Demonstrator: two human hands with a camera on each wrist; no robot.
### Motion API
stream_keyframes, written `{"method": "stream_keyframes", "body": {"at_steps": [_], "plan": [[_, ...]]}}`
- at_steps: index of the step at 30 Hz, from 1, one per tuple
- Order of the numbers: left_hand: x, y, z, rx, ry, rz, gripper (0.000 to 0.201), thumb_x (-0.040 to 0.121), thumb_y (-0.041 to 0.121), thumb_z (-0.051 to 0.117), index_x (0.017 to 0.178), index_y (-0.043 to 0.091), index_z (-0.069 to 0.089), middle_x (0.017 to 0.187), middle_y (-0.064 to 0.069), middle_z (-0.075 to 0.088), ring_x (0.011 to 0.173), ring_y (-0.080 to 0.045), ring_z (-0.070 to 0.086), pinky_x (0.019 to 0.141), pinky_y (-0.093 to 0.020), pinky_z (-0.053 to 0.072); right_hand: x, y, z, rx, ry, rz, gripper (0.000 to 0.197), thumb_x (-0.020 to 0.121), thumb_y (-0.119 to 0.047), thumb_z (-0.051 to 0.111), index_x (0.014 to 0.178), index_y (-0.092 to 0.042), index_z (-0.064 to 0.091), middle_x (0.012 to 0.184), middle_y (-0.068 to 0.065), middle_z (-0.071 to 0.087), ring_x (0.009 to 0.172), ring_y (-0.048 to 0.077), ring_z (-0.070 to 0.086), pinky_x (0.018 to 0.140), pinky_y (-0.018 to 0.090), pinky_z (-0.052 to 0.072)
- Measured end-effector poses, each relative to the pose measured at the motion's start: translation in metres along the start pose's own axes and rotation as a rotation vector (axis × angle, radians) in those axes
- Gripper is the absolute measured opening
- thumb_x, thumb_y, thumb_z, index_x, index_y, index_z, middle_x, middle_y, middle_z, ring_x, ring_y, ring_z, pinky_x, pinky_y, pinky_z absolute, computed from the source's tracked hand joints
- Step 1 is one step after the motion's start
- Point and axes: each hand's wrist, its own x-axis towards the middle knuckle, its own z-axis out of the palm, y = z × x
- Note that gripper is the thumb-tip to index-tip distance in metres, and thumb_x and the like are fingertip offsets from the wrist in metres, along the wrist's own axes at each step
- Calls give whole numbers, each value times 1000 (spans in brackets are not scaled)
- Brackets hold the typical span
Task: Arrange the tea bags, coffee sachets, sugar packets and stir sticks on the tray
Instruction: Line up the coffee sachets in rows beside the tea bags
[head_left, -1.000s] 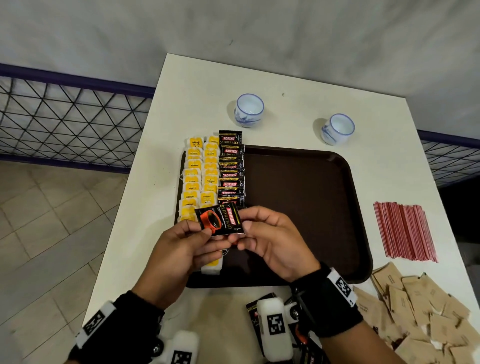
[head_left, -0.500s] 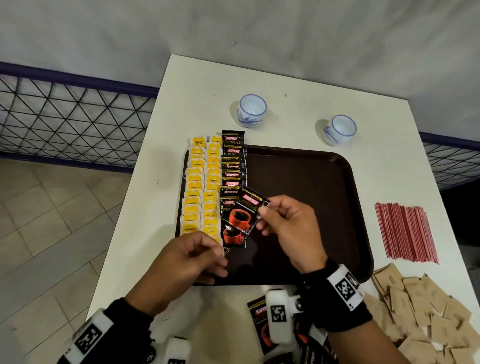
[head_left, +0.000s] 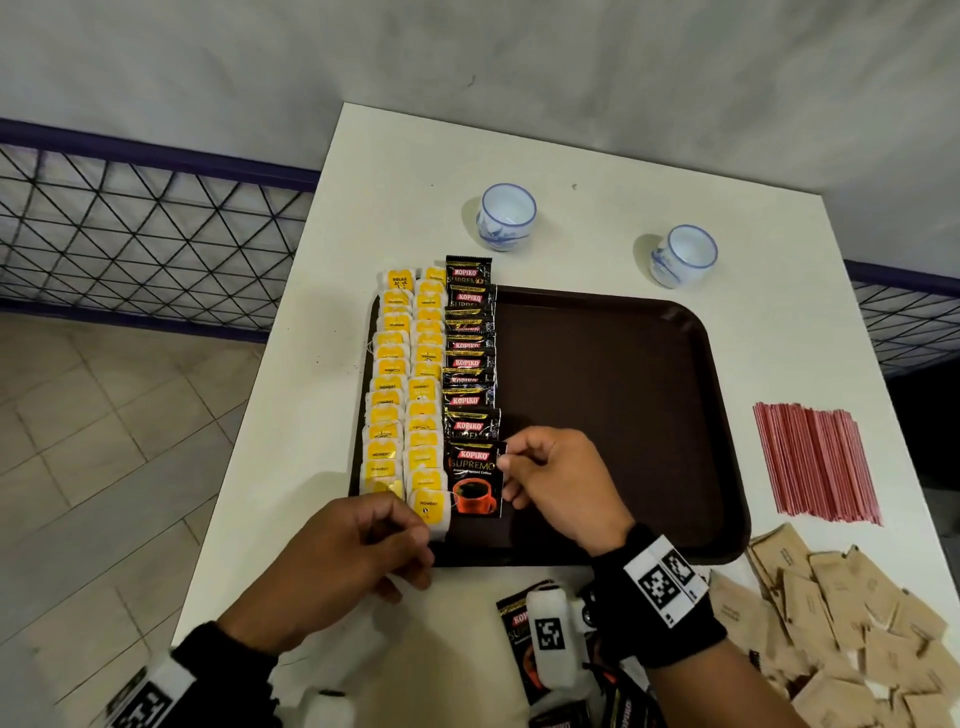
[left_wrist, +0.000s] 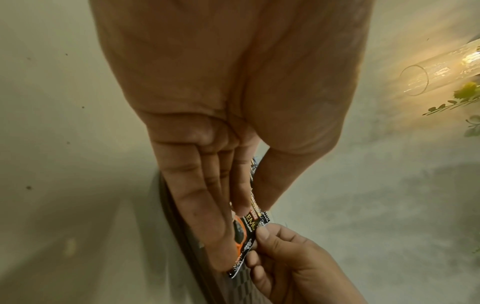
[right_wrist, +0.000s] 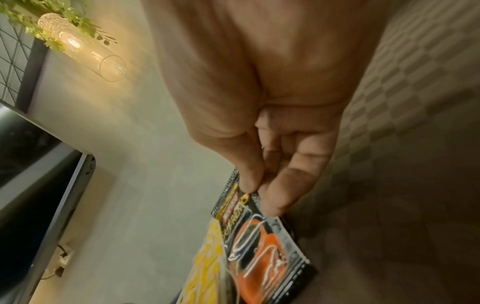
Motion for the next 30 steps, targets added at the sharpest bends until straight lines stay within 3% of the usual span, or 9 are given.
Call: {"method": "stream_keyframes", "body": {"at_steps": [8, 14, 24, 27, 30], "plan": [[2, 1, 0, 10, 6, 4, 11, 97, 10, 63, 95, 0, 67, 88, -12, 78, 79, -28, 77, 63, -34, 56, 1, -2, 7, 38, 58, 42, 12, 92, -5, 68, 82, -11, 65, 63, 3, 67, 55, 22, 69, 51, 30, 55], [3, 1, -1, 31, 0, 4, 12, 97, 12, 64, 95, 1, 68, 89, -11, 78, 80, -26, 77, 63, -33, 57, 1, -1, 9, 23, 78, 52, 9, 92, -10, 68, 84, -11, 65, 64, 6, 68, 58, 29, 71, 56, 35, 58], [2, 0, 0, 39, -14, 32, 13, 96, 14, 65, 94, 1, 67, 89, -11, 78, 80, -27, 77, 65, -36, 56, -3, -7, 5, 34, 89, 60, 8, 92, -10, 69, 86, -7, 65, 69, 10, 69, 60, 30, 73, 62, 43, 62], [1, 1, 6, 114, -43, 84, 10, 95, 17, 67, 92, 8, 70, 87, -9, 77, 79, -23, 76, 67, -40, 57, -14, -7, -6, 35, 115, 71, 8, 92, -10, 69, 86, -6, 65, 71, 11, 69, 59, 28, 72, 60, 41, 61], [-1, 3, 20, 289, -88, 178, 4, 93, 24, 71, 91, 23, 73, 85, 1, 76, 80, -15, 73, 71, -33, 60, -37, -1, -27, 9, 146, 87, 7, 91, -11, 70, 86, -8, 67, 75, 14, 69, 60, 25, 72, 55, 35, 58]]}}
